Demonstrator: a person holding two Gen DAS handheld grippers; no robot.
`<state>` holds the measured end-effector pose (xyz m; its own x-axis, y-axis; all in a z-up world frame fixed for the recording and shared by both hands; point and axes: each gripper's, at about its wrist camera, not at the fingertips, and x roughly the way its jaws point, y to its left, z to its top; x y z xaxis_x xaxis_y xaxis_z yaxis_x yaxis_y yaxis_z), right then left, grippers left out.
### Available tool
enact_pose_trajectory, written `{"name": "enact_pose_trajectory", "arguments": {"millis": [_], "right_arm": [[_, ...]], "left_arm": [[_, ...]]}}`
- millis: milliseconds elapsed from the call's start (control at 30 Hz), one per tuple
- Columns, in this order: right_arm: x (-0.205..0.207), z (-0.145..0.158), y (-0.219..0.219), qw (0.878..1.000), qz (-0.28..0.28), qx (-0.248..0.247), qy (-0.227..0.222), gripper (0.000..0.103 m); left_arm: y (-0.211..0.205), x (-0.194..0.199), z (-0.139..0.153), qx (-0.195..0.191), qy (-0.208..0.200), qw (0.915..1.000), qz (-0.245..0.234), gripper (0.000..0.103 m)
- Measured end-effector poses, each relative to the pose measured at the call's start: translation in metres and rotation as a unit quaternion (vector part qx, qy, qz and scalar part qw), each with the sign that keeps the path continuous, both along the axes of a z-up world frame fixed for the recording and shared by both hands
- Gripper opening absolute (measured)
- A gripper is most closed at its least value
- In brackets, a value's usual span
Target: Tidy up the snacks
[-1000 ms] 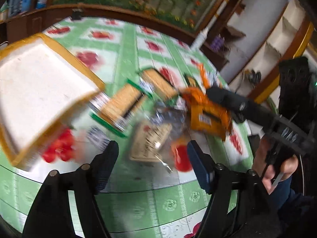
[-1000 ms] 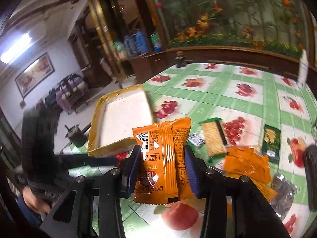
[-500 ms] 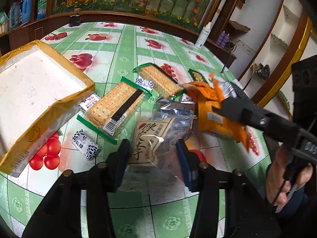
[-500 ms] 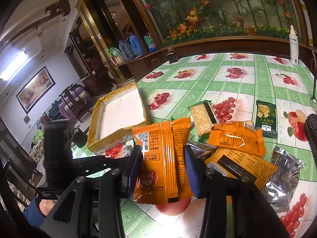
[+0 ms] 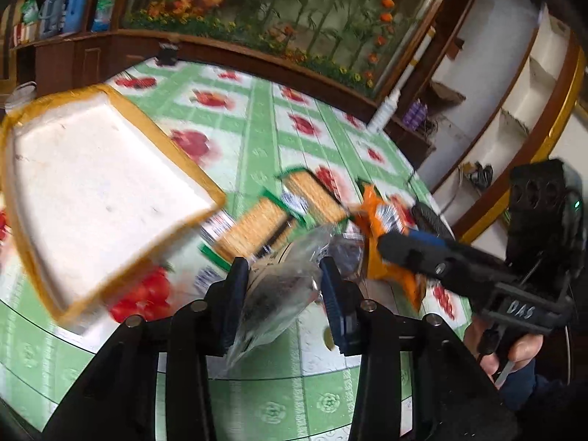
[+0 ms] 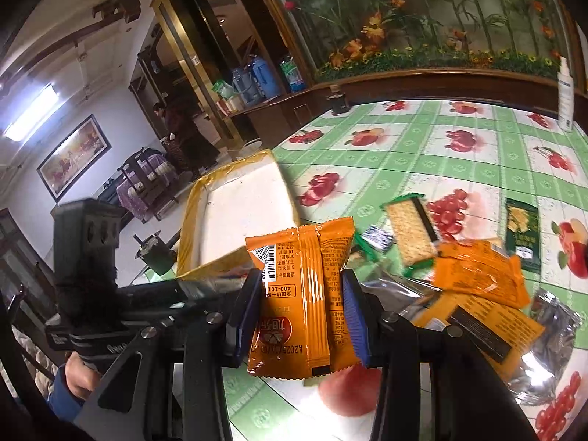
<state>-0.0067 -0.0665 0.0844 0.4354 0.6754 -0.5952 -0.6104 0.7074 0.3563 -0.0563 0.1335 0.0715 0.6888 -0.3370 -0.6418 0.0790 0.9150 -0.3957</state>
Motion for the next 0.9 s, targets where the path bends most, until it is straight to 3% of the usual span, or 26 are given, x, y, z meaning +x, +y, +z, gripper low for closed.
{"name": "enact_pose_trajectory", "arguments": {"millis": [100,167,367,433,533,600,667,700,733,900], "right_arm": [[0.004,0.005,0.018,1.0,0.013,0.001,0.001,0.043],[0.008,0.008,0.033,1.0,0.023,0.001,0.001,0.043],[0.03,0.002,0.083,0.998,0.046,-0.008,0.032,0.043],[0.035,-0.001,0.091,0.998,0.042,-0.011,0.04,0.043],[0.037,-0.002,0.093,0.998,0.046,-0.005,0.046,0.043],[0.035,-0.003,0.087,0.998,0.044,-0.005,0.044,0.043],[0.033,-0.007,0.077,0.998,0.045,0.001,0.051,0.043],[0.032,-0.009,0.073,0.998,0.044,0.001,0.052,0.043],[0.03,-0.011,0.068,0.998,0.043,0.0,0.052,0.043],[0.023,-0.02,0.046,0.997,0.042,0.013,0.068,0.043]], "left_arm": [[0.022,0.0,0.011,-0.003,-0.014,0.9996,0.026,0.037],[0.038,0.001,0.017,-0.004,-0.022,0.9987,0.047,0.026],[0.076,0.014,0.009,-0.009,-0.006,0.9962,0.087,0.026],[0.08,0.013,0.002,-0.021,0.003,0.9967,0.079,0.026],[0.068,0.002,0.002,-0.006,0.004,0.9995,0.032,0.027],[0.059,-0.008,0.002,0.004,0.008,0.9999,-0.008,0.034],[0.045,-0.023,0.0,0.026,0.009,0.9988,-0.04,0.051],[0.041,-0.029,-0.001,0.036,0.01,0.998,-0.05,0.07],[0.036,-0.035,-0.004,0.051,0.015,0.9969,-0.059,0.081],[0.018,-0.052,-0.024,0.12,0.019,0.9896,-0.076,0.081]]}}
